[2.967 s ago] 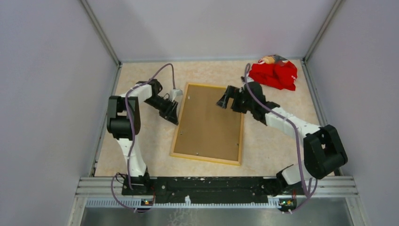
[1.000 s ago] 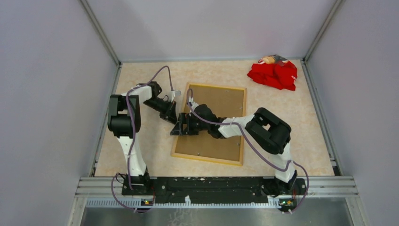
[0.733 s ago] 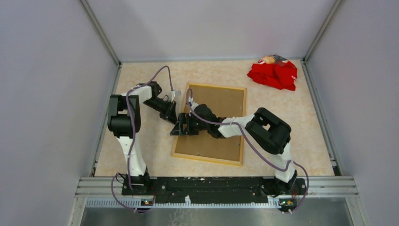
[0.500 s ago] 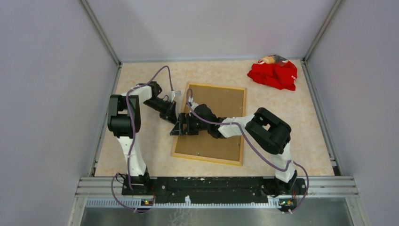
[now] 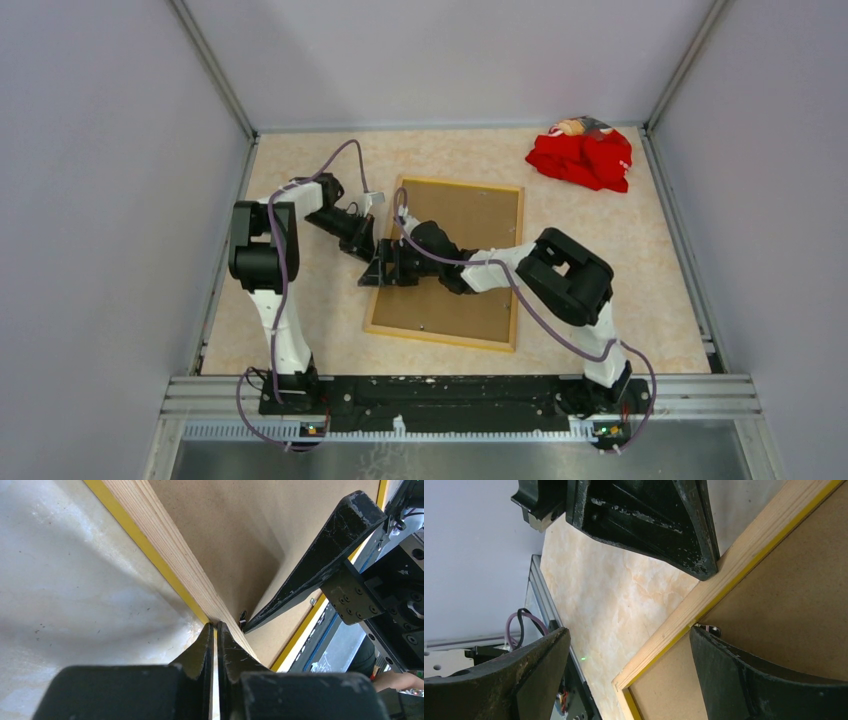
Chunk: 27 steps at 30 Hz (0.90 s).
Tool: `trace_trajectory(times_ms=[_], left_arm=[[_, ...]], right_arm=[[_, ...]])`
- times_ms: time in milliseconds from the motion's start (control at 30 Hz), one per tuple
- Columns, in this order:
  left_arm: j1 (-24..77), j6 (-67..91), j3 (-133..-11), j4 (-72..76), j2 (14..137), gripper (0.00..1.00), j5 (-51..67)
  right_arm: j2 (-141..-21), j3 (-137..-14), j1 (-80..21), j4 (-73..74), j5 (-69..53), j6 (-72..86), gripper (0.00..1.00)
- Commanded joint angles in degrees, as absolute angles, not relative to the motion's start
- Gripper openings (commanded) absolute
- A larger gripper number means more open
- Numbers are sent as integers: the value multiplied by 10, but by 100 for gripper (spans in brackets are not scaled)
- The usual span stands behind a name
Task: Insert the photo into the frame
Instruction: Install the photo frame at the center of the board.
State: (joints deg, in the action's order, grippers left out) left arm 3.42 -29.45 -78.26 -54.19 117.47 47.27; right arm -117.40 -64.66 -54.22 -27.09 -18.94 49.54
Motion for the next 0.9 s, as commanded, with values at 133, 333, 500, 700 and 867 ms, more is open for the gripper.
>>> trace_trajectory(times_ms=[133, 333, 500, 700, 867], left_arm=[[42, -314, -768, -504, 1163, 6, 446], [41, -315, -769, -507, 1159, 6, 446], [42, -315, -769, -505, 1158, 6, 447], [41, -314, -768, -504, 1163, 5, 446], [42, -311, -770, -504, 1165, 5, 447]], right_arm=[[-1182, -657, -542, -247, -165, 472, 90], [-1096, -606, -542, -246, -162, 460, 94], [-1073, -565, -541, -244, -152, 455, 95], [-1115, -579, -539, -259, -153, 460, 95], [-1146, -610, -541, -256, -143, 472, 94]])
